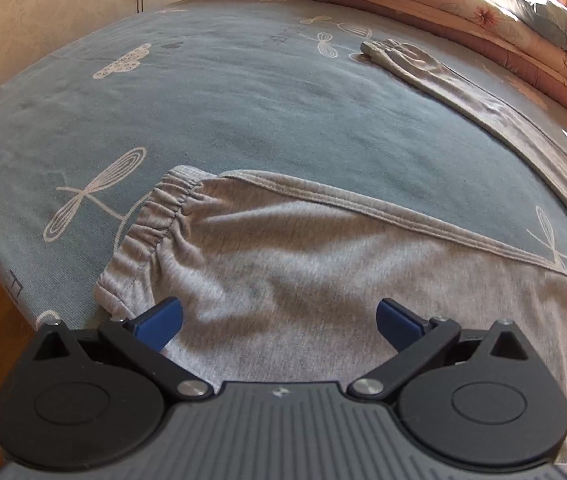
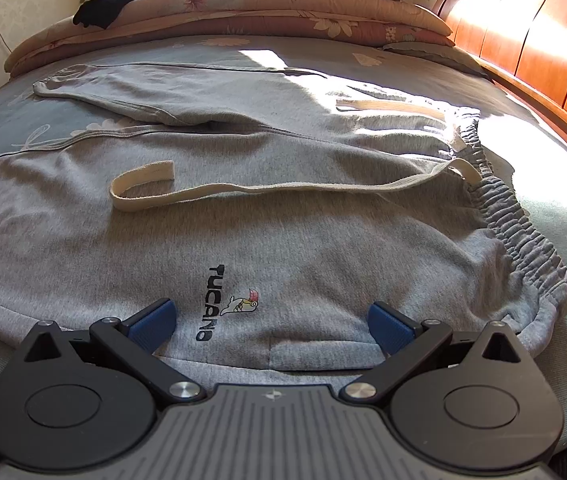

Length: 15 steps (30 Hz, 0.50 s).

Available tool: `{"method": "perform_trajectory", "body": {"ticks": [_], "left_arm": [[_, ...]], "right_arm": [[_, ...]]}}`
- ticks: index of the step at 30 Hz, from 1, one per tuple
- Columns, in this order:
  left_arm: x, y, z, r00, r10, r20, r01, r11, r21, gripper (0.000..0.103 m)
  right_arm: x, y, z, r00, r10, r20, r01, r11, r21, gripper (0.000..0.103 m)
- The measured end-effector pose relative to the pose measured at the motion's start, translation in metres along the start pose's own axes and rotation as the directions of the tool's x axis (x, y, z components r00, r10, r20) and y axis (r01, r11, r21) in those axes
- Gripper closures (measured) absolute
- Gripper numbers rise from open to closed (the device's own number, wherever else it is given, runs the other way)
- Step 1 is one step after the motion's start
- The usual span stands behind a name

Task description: Fold clothes

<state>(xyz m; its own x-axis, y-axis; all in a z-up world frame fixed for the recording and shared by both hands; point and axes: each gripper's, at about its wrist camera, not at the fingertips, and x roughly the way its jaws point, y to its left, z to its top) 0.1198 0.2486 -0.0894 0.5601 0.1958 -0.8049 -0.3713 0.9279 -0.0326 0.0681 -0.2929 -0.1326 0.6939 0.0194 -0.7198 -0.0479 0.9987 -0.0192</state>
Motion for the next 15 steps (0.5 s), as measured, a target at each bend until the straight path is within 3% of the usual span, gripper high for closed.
{"method": "perform_trajectory", "body": {"ticks": [5,11,12,15], "left_arm": [[-0.022,-0.074,-0.007,0.991,-0.129,0.017,0.124,0.977,0.172,0.001],[-0.037,-0.164,-0.037,0.948,-0.316,-0.033,0.309,0.889,0.337,0.001],[-0.038,-0.175,-0.043,0.940,-0.338,-0.047,0.332,0.872,0.359,0.001],[-0.034,-0.192,-0.055,0.934,-0.346,-0.084,0.351,0.855,0.382,0.001]], "right_arm": [[-0.001,0.000,-0.001,1.000,0.000,0.008,0.000,1.000,0.000,0.000],[-0.001,0.000,-0.001,1.000,0.002,0.002,-0.002,1.000,-0.002,0.000],[-0.001,0.000,0.000,1.000,0.002,0.000,-0.002,1.000,-0.003,0.000],[-0.001,0.000,-0.002,1.000,0.003,0.008,-0.002,1.000,-0.003,0.000]]}}
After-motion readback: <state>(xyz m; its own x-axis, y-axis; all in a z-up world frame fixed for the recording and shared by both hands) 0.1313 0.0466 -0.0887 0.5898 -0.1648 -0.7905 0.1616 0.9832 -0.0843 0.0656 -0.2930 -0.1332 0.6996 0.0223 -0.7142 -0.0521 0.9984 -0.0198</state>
